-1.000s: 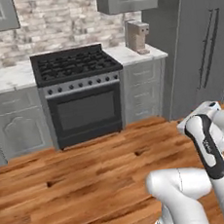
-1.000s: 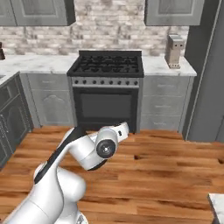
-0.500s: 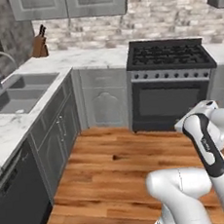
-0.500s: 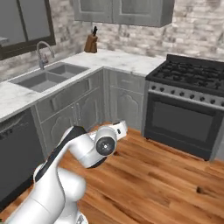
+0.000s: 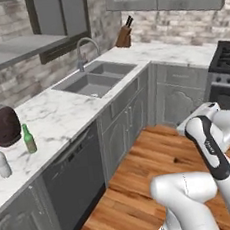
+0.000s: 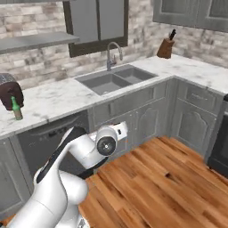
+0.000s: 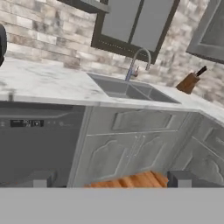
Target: Move the drinks to the dining counter.
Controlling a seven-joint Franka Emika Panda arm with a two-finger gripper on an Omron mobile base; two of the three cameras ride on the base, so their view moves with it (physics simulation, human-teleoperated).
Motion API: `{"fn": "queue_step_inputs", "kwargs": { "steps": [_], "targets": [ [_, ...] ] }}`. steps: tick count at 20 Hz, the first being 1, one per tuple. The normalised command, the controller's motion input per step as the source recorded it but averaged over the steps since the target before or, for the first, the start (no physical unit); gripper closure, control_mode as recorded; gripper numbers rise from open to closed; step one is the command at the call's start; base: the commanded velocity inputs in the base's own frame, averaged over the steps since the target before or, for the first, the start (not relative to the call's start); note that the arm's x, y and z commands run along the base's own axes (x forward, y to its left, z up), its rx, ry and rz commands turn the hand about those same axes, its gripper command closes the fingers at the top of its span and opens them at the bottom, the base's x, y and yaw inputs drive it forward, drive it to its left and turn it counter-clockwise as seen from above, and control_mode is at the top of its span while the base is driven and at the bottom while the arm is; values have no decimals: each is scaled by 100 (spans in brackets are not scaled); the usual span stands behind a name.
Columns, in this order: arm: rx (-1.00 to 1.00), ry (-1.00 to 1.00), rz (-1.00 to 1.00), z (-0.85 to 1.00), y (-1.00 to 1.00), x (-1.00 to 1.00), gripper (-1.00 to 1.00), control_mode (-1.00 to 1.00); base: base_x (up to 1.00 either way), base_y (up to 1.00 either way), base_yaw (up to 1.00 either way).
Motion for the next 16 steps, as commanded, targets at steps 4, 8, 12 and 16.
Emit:
{"fn": "queue_step_inputs", "kwargs": {
  "steps": [4,8,12,16],
  "targets": [
    [0,0,0,0,0,0,-100,100,79,15,35],
    [0,0,0,0,0,0,-100,100,97,14,31],
    [0,0,0,0,0,0,-100,100,76,26,37],
    [0,0,0,0,0,0,-100,100,12,43,54]
  ]
}}
